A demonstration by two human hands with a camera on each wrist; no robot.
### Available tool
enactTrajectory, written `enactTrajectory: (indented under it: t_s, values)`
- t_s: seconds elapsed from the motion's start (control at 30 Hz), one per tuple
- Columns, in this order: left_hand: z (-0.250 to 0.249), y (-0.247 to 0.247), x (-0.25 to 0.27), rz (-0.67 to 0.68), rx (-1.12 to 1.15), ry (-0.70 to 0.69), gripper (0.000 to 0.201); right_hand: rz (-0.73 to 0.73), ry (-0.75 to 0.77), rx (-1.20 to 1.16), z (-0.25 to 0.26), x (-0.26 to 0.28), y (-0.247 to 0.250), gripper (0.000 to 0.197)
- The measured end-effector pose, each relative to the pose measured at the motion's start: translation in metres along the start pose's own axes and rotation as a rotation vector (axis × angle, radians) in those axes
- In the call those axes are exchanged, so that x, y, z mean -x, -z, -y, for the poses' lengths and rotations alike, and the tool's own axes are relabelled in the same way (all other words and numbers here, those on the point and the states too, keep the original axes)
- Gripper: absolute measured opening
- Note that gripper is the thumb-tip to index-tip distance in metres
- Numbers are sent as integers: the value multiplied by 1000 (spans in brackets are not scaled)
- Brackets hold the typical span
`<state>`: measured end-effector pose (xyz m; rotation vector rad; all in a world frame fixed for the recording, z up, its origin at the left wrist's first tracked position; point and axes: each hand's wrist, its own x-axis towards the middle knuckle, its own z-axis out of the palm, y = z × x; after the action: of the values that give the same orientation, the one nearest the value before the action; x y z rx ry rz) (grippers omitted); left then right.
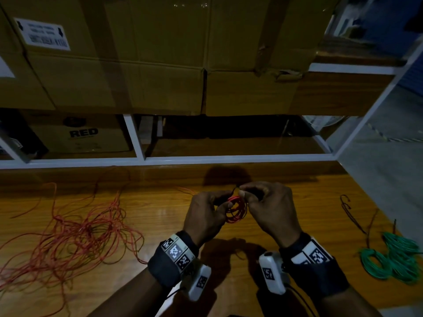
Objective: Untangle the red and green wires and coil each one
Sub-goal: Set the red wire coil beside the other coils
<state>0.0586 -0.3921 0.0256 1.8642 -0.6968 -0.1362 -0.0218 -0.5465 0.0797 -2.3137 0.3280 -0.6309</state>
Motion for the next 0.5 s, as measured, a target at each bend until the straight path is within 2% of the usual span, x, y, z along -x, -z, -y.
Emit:
enactTrajectory:
  t_s: [0.3,0.5]
  values:
    - [-2,-3,0,-13,-122,-23,36,15,4,40,0,-1,1,9]
    - [1,-3,-2,-24,-108,65,34,-43,-26,-18,-2,-1,7,9]
